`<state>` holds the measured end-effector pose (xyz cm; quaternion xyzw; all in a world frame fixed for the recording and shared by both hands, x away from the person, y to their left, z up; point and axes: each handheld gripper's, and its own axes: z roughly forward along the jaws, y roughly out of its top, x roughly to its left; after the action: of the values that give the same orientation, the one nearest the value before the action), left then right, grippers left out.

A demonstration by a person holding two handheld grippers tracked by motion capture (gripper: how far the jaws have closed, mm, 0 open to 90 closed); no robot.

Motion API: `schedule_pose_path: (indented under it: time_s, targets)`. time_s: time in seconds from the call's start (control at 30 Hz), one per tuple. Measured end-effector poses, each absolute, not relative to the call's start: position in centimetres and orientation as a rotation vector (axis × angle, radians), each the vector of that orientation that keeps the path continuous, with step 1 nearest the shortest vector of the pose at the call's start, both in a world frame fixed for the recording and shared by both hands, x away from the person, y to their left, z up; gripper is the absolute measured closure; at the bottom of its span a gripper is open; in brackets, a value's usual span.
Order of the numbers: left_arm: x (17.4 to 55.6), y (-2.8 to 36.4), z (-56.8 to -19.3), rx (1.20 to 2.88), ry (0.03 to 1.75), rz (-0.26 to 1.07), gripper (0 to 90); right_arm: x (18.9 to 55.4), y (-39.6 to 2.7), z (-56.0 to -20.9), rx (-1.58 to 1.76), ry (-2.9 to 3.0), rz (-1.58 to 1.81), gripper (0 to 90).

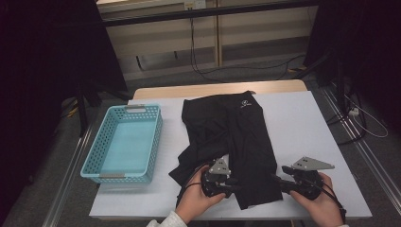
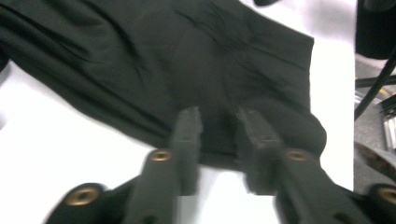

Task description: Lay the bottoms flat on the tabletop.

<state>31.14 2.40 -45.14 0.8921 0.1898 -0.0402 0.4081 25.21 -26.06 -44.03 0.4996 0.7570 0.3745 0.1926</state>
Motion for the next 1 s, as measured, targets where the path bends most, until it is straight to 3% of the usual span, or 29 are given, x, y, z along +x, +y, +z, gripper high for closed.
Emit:
schedule_pose_path:
  time_s: [0.17,0.6,0.7,1.0]
  targets:
    - [30.7,1.9,-45.3,2.252,0.457,-0.120,89.2,24.5,-26.3,-43.9,1.410,2.116,1.053,47.5]
    - [31.6,3.0,-44.1,2.206,0.504,-0.134,90.0,23.8,-25.4,-45.1,1.332,2.250,0.984,70.0]
    - [31.6,2.9,-44.1,2.197,0.503,-0.125,90.0,23.9,-25.1,-45.1,1.308,2.282,1.002,90.0]
    - [32.4,3.8,-43.0,2.138,0.523,-0.088,90.0,23.8,-25.0,-43.4,1.273,2.258,1.088,90.0]
